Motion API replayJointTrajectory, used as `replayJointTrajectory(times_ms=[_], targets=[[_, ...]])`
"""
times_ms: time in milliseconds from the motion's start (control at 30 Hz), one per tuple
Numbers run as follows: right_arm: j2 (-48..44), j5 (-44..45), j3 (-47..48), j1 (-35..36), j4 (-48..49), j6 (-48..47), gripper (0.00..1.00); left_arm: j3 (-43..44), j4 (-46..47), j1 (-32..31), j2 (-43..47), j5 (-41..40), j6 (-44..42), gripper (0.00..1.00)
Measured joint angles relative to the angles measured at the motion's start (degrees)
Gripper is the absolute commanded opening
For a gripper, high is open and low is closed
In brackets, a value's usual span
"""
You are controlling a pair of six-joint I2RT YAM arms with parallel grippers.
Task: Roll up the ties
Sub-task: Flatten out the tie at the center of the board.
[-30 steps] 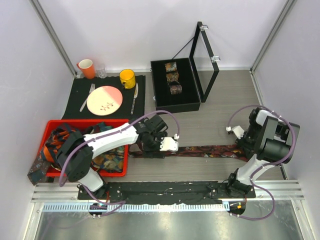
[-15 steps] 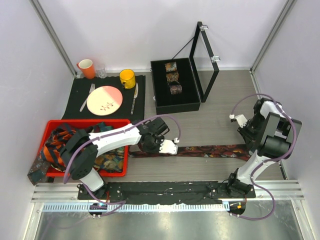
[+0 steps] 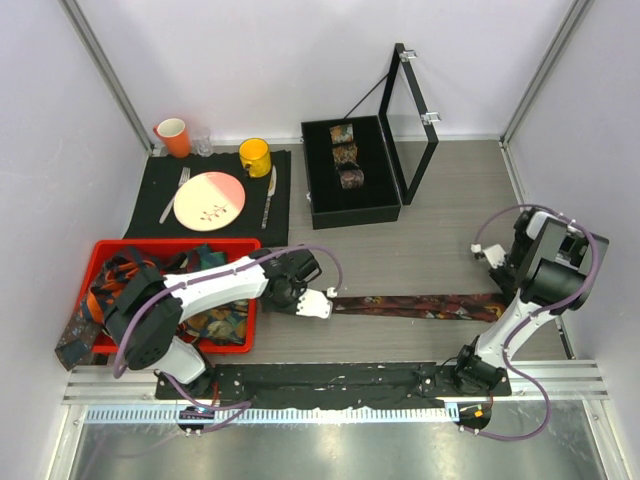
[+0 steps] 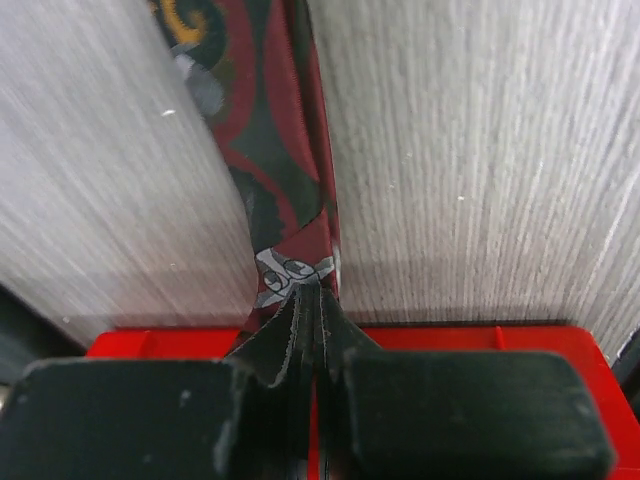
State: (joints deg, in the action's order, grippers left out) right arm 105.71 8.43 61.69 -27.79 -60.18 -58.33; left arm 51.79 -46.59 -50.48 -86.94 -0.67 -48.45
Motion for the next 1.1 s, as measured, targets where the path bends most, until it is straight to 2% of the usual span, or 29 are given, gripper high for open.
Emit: replayJointTrajectory(times_ms=[33, 133, 167, 233, 333, 367, 433, 467, 500, 567, 633, 667, 700, 733, 900, 1000, 1100], targets=[[0.55, 0.74, 0.50, -1.05, -0.07, -0.04, 0.10, 0.07, 0.22, 0.00, 0.00, -0.20, 0.28, 0.03], [1.99, 3.32, 1.88, -5.05, 0.35, -0.66, 0.10, 1.44, 0.74, -0.02, -0.20, -0.37, 1.73, 0.13], [2.32, 4.15, 2.25, -6.47, 0.66, -1.11, 0.10, 2.36, 0.81, -0.02, -0.50, -0.33, 2.32, 0.20], [2.40, 5.07, 2.38, -8.15, 1.42, -1.95, 0.11, 4.83, 1.16, -0.02, -1.46, 0.63, 3.72, 0.27], [2.40, 5.90, 2.43, -9.53, 2.01, -3.30, 0.13, 9.20, 2.01, 0.09, -2.05, 2.47, 6.49, 0.45], [2.40, 5.86, 2.51, -9.79, 1.99, -3.76, 0.15, 10.71, 2.25, 0.37, -2.01, 3.39, 7.48, 0.54], [2.38, 5.33, 3.04, -10.27, 1.62, -4.92, 0.23, 13.07, 2.84, 0.96, -1.40, 5.27, 8.98, 0.62], [2.34, 4.31, 3.65, -10.43, 1.40, -5.64, 0.28, 13.97, 3.26, 1.53, -0.48, 6.36, 9.99, 0.72], [2.19, 3.02, 4.48, -10.60, 1.18, -6.43, 0.34, 14.56, 3.58, 2.19, 0.98, 7.17, 10.88, 0.78], [1.44, -0.20, 7.02, -10.64, -0.13, -8.41, 0.42, 14.95, 4.52, 3.15, 5.81, 8.22, 12.68, 0.86], [-0.66, -4.44, 9.51, -10.67, -1.99, -10.62, 0.58, 14.93, 6.19, 3.91, 12.13, 8.59, 15.06, 0.99], [-2.49, -7.23, 11.15, -10.64, -3.63, -11.89, 0.80, 14.95, 7.34, 4.00, 15.21, 9.35, 15.72, 0.96], [-3.61, -8.74, 11.93, -10.64, -4.46, -12.22, 0.90, 14.95, 8.39, 3.98, 17.64, 10.25, 16.52, 0.93], [-5.88, -12.55, 13.31, -10.60, -5.99, -13.57, 0.94, 14.95, 9.09, 3.80, 19.78, 11.80, 17.27, 0.99], [-14.58, -26.49, 17.20, -7.26, -11.93, -18.88, 1.00, 14.32, 6.40, 1.64, 20.72, 20.46, 14.88, 1.00], [-18.62, -30.64, 15.85, 1.53, -12.68, -20.83, 0.99, 13.99, 4.04, 1.03, 15.47, 21.16, 13.40, 1.00], [-22.27, -30.80, 8.81, 13.42, -12.24, -19.74, 0.99, 12.79, 2.16, 2.69, 11.74, 20.48, 11.56, 1.00]])
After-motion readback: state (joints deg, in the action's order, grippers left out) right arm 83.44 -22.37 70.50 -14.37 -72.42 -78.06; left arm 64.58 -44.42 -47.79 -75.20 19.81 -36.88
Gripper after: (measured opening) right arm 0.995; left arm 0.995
